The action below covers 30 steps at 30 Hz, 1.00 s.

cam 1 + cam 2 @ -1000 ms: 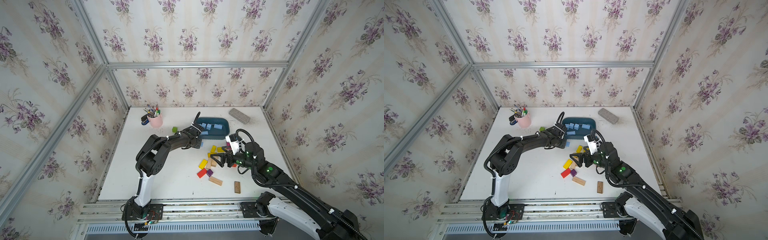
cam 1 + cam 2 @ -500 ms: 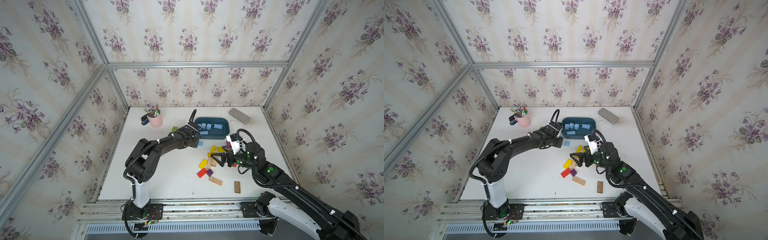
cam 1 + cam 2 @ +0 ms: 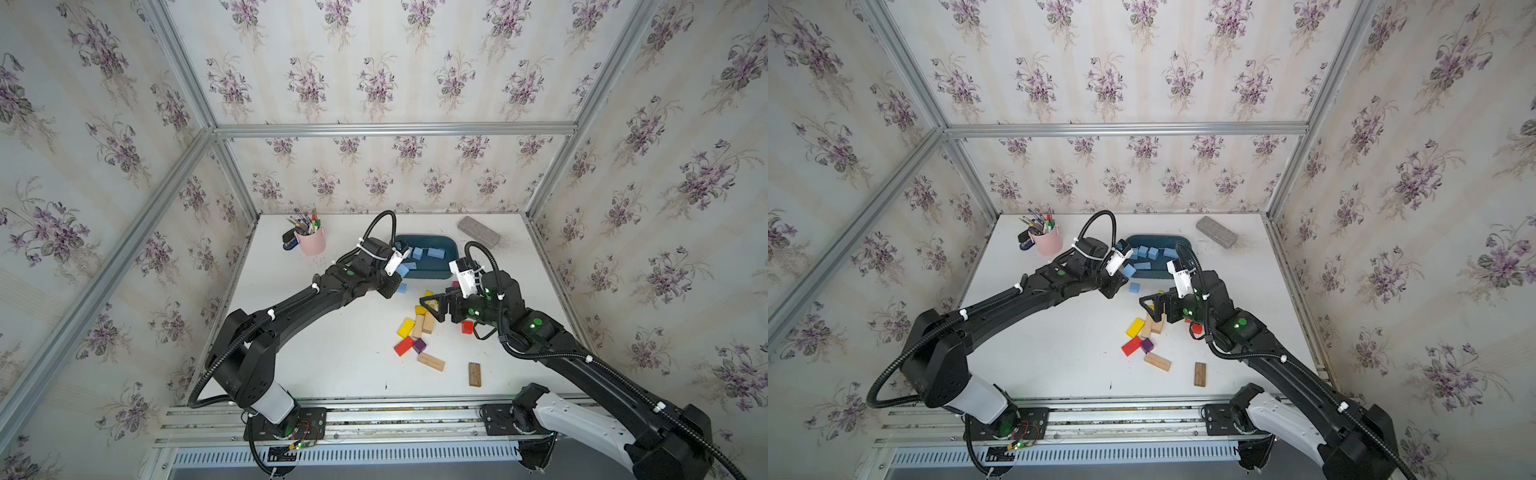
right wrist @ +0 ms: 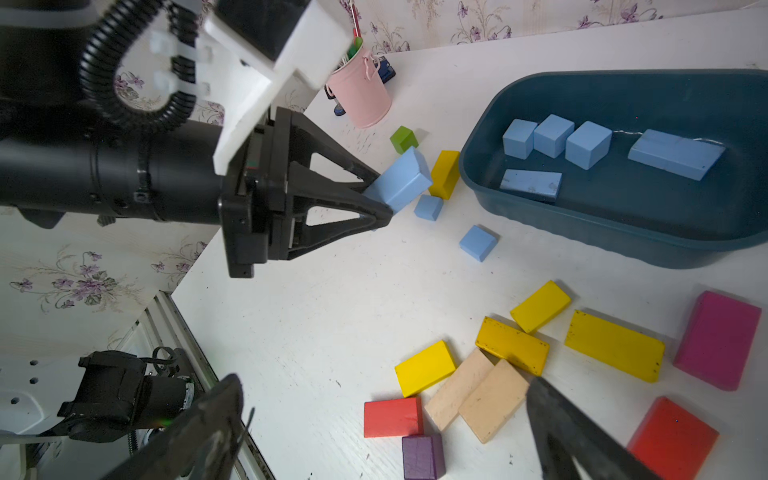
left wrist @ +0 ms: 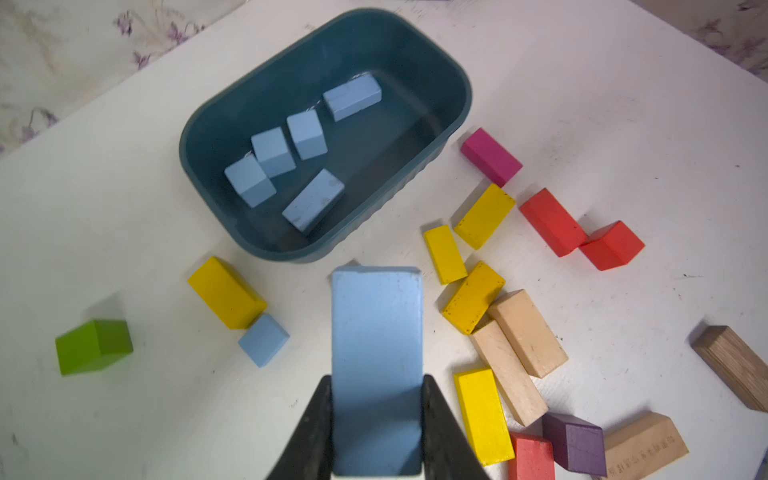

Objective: Pick out the blue building blocks
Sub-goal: Place the building block in the storage box.

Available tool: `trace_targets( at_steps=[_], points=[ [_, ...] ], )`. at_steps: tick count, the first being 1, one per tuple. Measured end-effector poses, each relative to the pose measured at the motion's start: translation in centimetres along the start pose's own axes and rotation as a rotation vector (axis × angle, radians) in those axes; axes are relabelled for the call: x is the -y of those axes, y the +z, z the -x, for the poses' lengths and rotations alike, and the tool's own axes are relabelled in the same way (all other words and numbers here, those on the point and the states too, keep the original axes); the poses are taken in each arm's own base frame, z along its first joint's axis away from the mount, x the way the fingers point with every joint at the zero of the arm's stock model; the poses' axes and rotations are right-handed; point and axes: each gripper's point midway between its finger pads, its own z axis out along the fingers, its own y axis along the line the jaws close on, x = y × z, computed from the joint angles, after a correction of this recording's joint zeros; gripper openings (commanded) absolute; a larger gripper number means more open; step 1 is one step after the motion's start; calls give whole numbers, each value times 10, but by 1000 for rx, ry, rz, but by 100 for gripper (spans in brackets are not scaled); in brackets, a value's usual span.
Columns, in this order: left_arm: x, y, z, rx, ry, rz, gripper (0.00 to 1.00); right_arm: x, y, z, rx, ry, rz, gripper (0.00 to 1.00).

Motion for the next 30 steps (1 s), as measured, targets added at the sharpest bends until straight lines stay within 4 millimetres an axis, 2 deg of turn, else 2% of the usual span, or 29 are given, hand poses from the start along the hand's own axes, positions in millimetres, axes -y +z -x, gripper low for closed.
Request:
trace_targets(
  at_steps=[4,12,23,30],
  points=[
    [3,-2,24,51,171,-29,17,1,-8,-1,4,0,-12,100],
    [5,28,62,78,404,-153,19,-10,-25,-10,19,-37,54,100],
    [6,104,73,44,532,-294,20,-18,-42,0,85,-88,76,100],
    [3,143,73,33,546,-314,21,-9,-43,-14,93,-110,57,100]
  ],
)
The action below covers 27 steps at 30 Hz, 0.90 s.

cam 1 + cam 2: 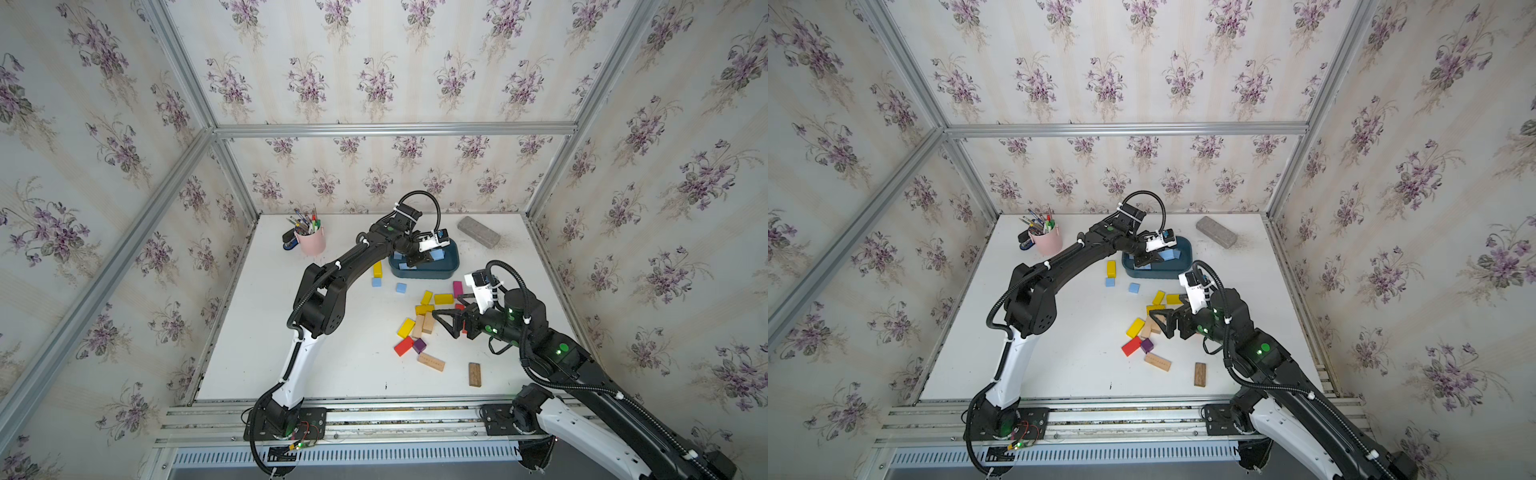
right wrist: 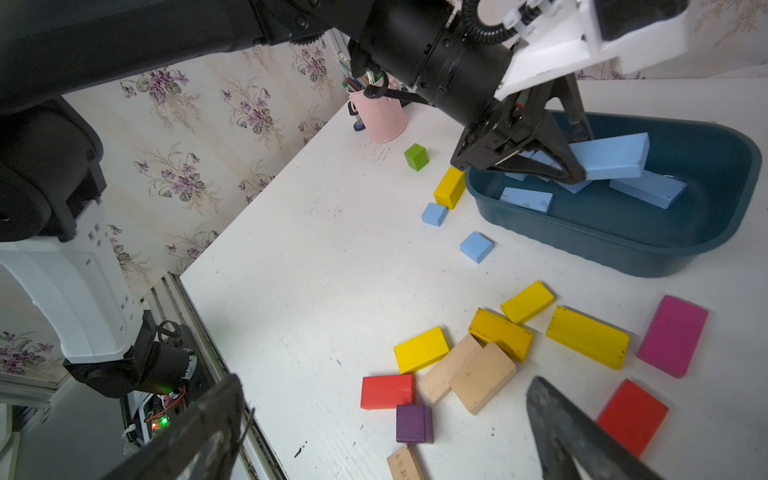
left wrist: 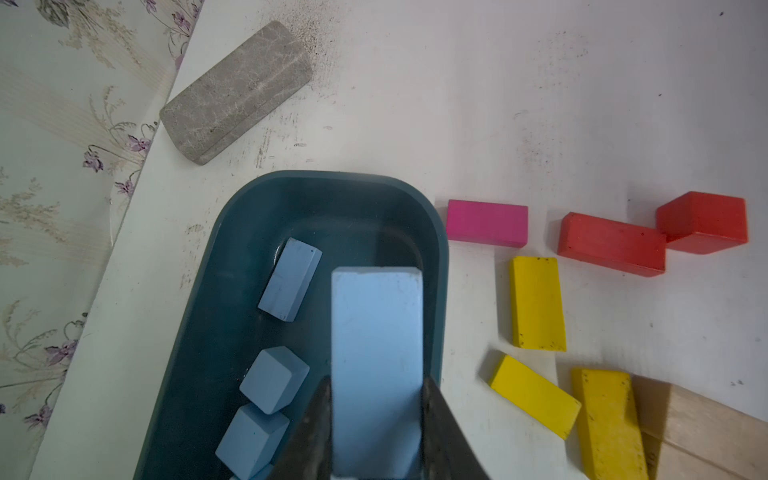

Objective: Pick out the blue building blocks
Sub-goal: Place the building block in the storage box.

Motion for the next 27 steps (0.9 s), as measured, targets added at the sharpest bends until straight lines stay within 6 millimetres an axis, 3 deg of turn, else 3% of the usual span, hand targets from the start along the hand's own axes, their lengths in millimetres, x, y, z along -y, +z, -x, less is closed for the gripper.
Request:
trace_targets(
  at_steps=[11,23,27],
  points=[
    [-10,31,-10,-9,-4,-3,32,0,-2,-2,40,-60,13,100],
    [1,59,-26,-47,-17,-33,38,3,4,-7,10,-54,3,100],
    [1,66,-28,-56,-21,-29,45,4,5,-7,10,-54,3,100]
  ],
)
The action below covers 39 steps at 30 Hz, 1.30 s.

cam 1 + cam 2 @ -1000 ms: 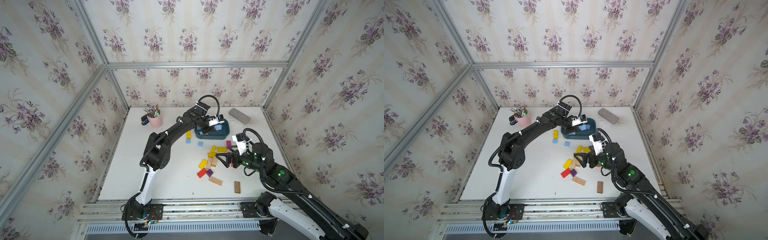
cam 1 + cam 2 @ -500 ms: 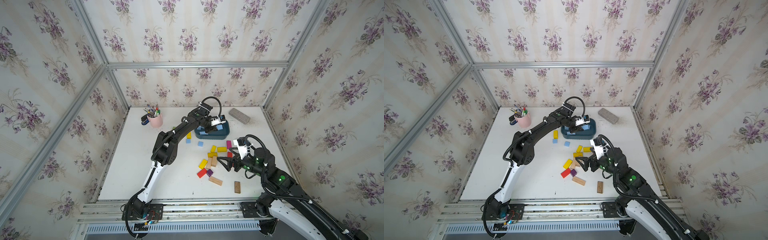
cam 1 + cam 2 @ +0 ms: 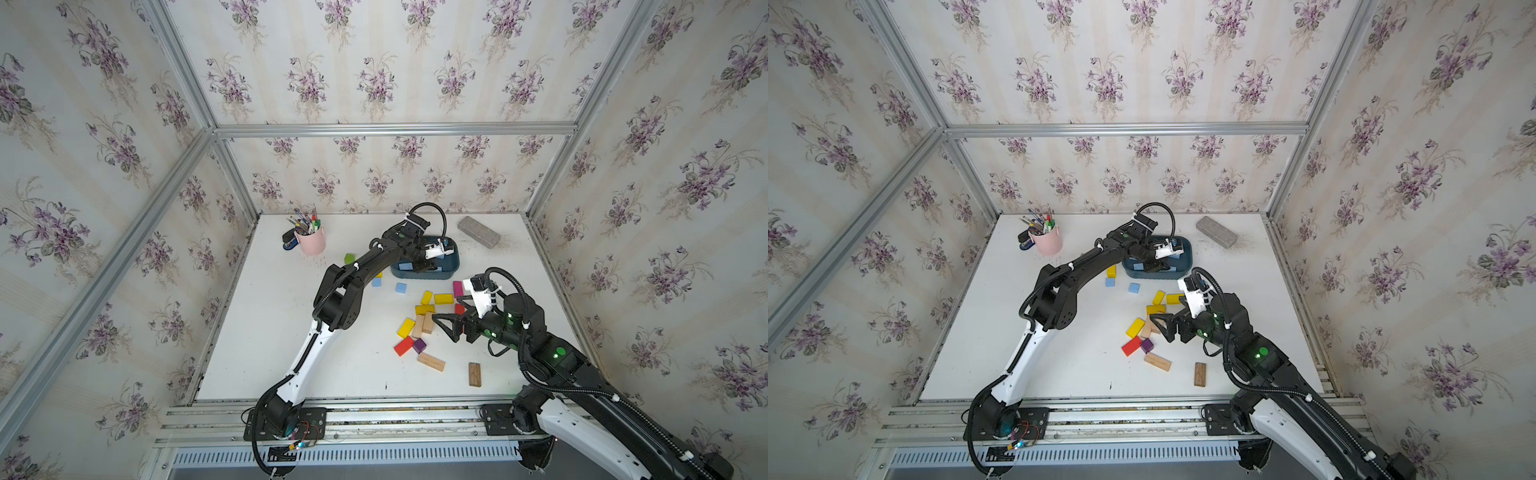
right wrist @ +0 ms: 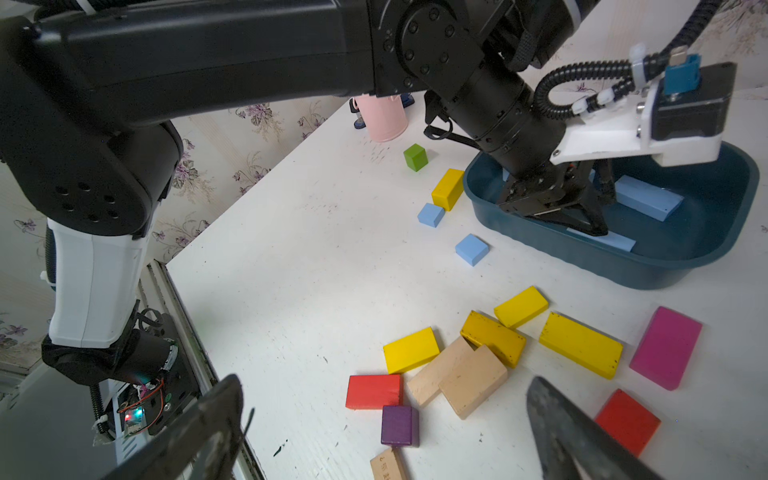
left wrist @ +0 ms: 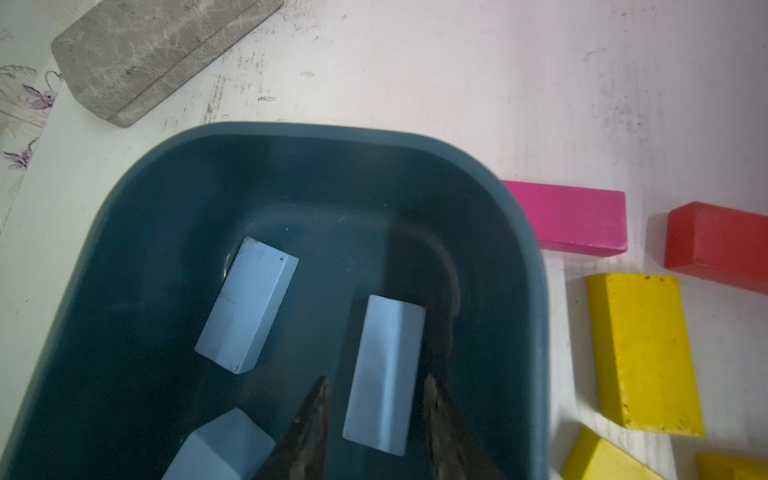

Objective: Pick out the blue building blocks
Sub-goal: Place the building block in the storage box, then pick up the building block from the center of the board.

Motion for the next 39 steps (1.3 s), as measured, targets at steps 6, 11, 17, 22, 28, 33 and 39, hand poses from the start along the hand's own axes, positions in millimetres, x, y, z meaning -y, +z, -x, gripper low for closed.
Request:
trace_targets(
  at_steps=[6,11,17,22,28,33,39],
  points=[
    [-5,-12,13,6,-11,35,61,2,2,-2,-6,2,-6,100],
    [-20,-60,48,60,-41,116,70,2,3,-2,-4,2,-6,100],
    [-24,-123,70,93,-141,224,83,3,3,-2,3,7,-7,100],
    [-14,-165,54,72,-264,329,99,2,1,0,18,19,-2,100],
    [11,-203,18,54,-398,440,99,1,1,-2,22,25,4,100],
    [29,-222,-15,31,-521,514,99,1,3,-4,13,31,9,100],
    [46,-232,-61,-26,-663,601,99,1,5,-8,2,38,10,100]
  ],
)
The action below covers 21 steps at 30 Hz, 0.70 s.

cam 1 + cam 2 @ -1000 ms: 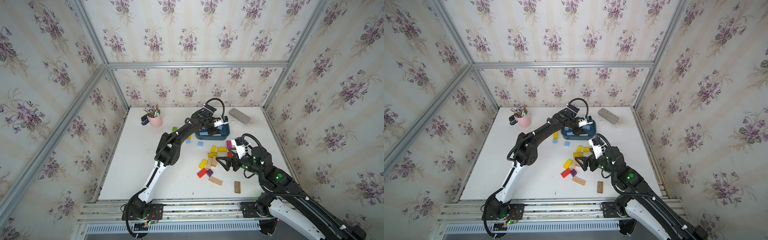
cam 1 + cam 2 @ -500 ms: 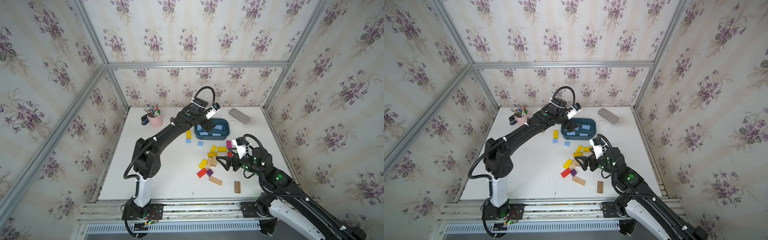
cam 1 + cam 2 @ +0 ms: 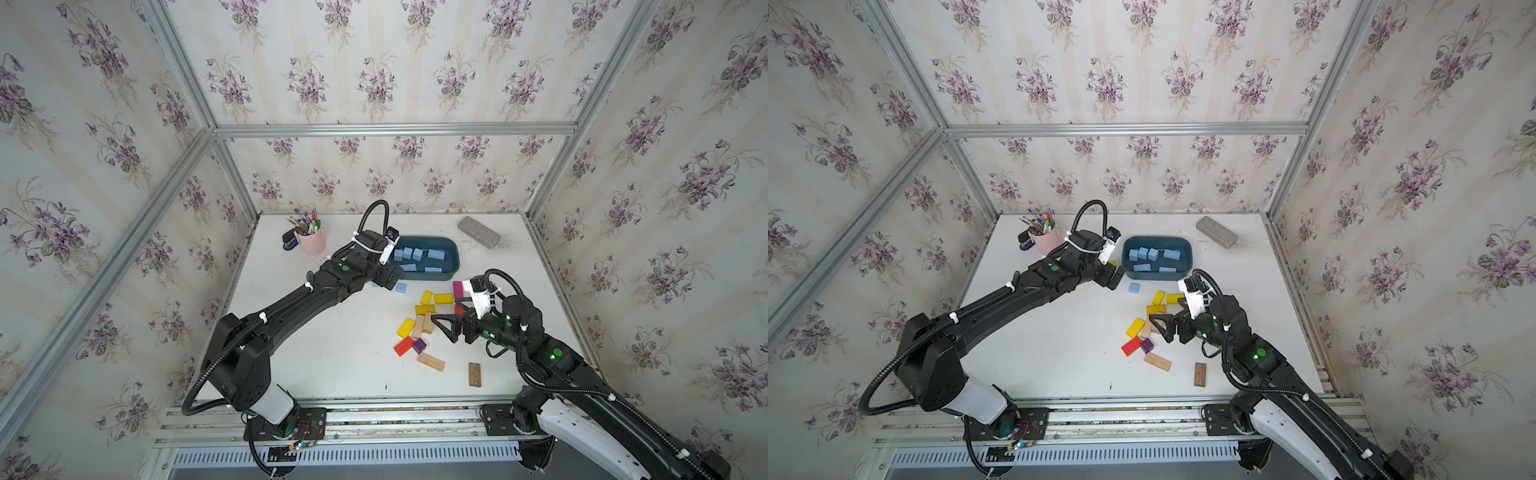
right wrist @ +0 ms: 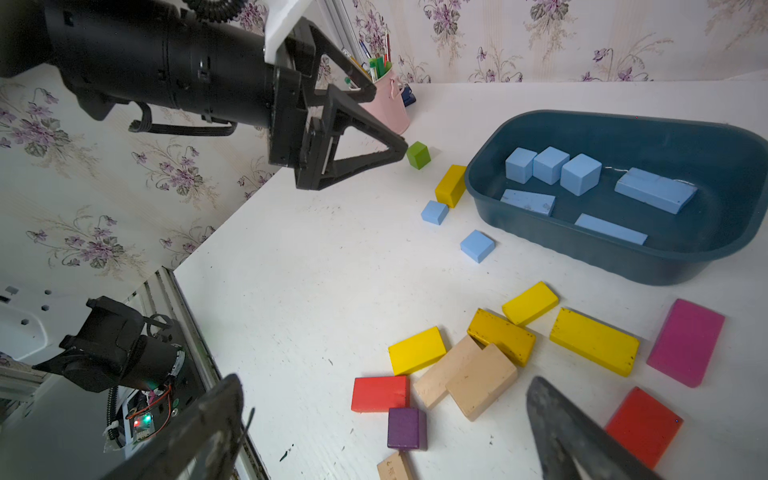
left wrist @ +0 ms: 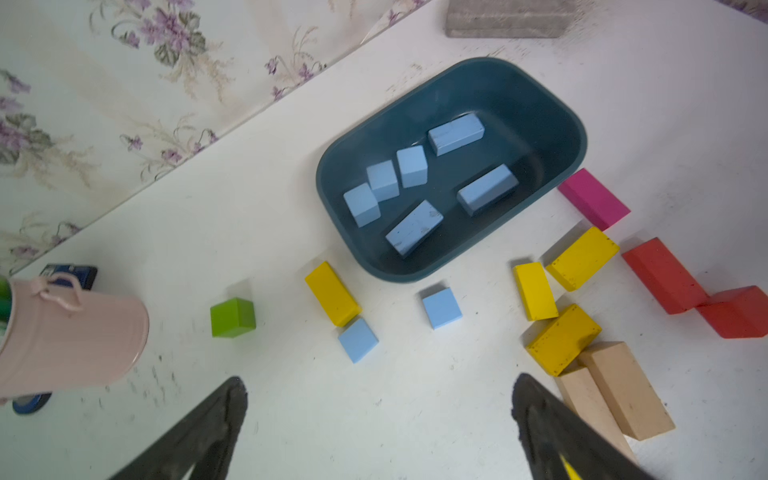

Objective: Pick out the blue building blocks
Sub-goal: Pick up the building block from the center of the board.

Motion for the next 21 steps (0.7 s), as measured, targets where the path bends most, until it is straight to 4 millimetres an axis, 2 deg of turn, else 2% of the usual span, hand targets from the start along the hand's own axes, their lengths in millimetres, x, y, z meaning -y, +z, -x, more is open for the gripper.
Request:
trace_targets(
  at_steps=[5,10,21],
  points=[
    [-6,3,-22,-23,-90,28,99,1,2,-3,-9,17,2,100],
    [-17,11,-28,-33,-216,71,99,0,3,-4,-16,28,5,100],
    [-13,58,-63,-158,-344,118,99,-1,3,-5,-19,50,12,100]
  ],
)
